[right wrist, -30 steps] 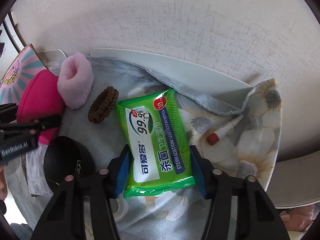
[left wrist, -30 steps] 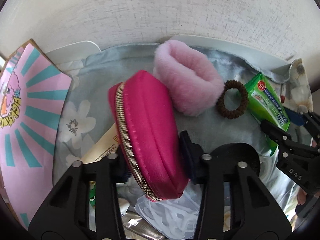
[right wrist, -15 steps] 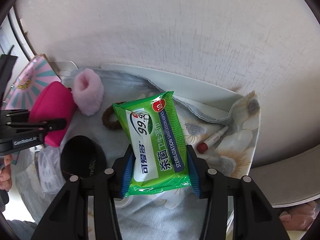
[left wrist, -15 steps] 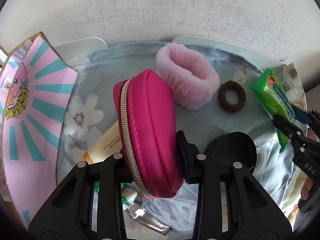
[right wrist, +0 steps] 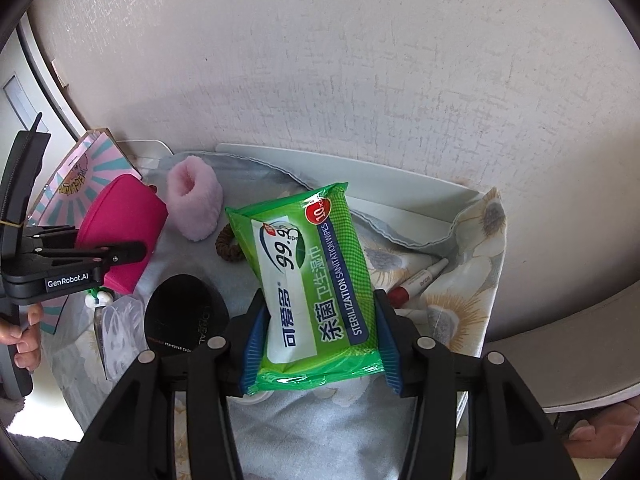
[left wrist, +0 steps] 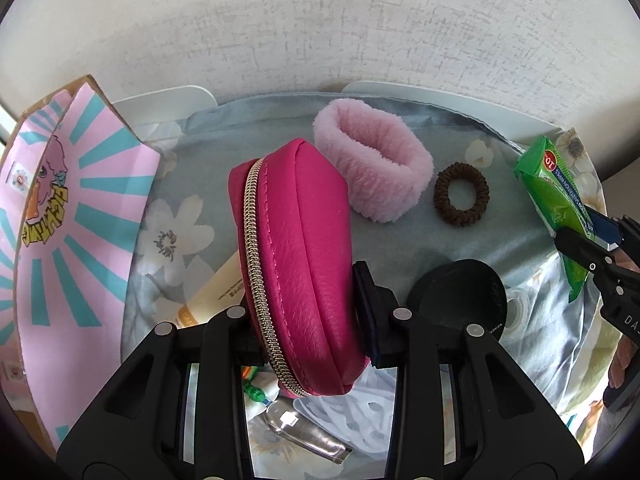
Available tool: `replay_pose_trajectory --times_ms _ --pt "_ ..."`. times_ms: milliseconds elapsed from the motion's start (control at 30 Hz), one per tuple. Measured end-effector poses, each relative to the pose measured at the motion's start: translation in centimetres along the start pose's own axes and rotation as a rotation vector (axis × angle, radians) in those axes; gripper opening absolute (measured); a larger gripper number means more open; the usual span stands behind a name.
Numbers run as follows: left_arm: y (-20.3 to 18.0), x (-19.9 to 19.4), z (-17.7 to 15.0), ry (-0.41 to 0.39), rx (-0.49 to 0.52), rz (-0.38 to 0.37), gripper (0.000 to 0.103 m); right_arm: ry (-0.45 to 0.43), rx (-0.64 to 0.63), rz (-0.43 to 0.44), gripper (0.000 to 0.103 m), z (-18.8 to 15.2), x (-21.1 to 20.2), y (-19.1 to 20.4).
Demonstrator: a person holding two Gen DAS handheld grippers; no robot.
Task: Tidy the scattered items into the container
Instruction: 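Carry the pink pouch and green wipes into the cardboard box and release both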
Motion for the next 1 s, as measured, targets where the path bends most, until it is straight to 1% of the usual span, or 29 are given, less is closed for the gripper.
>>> replay_pose_trajectory --times_ms 67,167,233,333,400,467,600,633,667,767,900,1000 --pt "-0.7 -1.4 -0.3 -0.002 0.003 -0.003 0.030 0.001 -0.004 -0.001 0.046 0.0 0.0 0.0" --pt "-0.8 -1.9 -0.1 -0.010 0.007 -0.007 0.030 -0.006 -0.007 -0.009 0.047 0.2 -0.1 0.1" --pt "-1.2 -3.0 -0.1 -0.014 0.009 -0.010 0.030 -0.011 -0.018 -0.040 0.047 0.0 -1.0 -0.3" --pt "-1.4 -4.3 -0.1 -0.019 0.009 -0.027 0.030 -0.027 -0.014 -0.047 0.047 0.0 -2.2 -0.7" --pt "-5.0 -3.3 0.7 -0.028 0.008 -0.032 0.029 -0.032 -0.035 -0.060 0.046 0.0 -2.9 -0.5" --pt "-4.6 -3.7 0.5 -0.037 0.012 -0.040 0.029 -0.031 -0.064 -0.083 0.046 0.2 -3.4 0.0" --pt "-4.5 -4.8 1.0 -0.077 0.013 -0.059 0.028 -0.048 -0.077 -0.087 0.044 0.7 -5.5 1.2" --pt "-4.0 -5.6 1.1 -0.093 0.014 -0.062 0.028 -0.055 -0.077 -0.081 0.044 1.7 -4.1 2.8" --pt "-3.7 -5.8 1.4 -0.105 0.012 -0.064 0.028 -0.062 -0.080 -0.073 0.044 2.2 -4.4 3.4" --pt "-1.3 -8.3 1.4 -0.146 -0.011 -0.069 0.028 -0.081 -0.117 -0.053 0.044 4.0 -5.7 6.0" --pt "3.5 -11.8 1.1 -0.185 -0.077 -0.057 0.028 -0.102 -0.205 0.001 0.044 6.7 -6.7 10.8" --pt "8.2 -13.9 0.1 -0.204 -0.129 -0.007 0.028 -0.110 -0.290 0.057 0.044 8.8 -6.2 15.5"
Point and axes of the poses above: each gripper's, at about its wrist camera, not at the fingertips, and x roughly the way its jaws point, y to its left, z to its top, the point moved 5 cm from there along x, roughly the way its jaws point, and after that the axes turned 13 degrees about z, right-handed, at the moved point
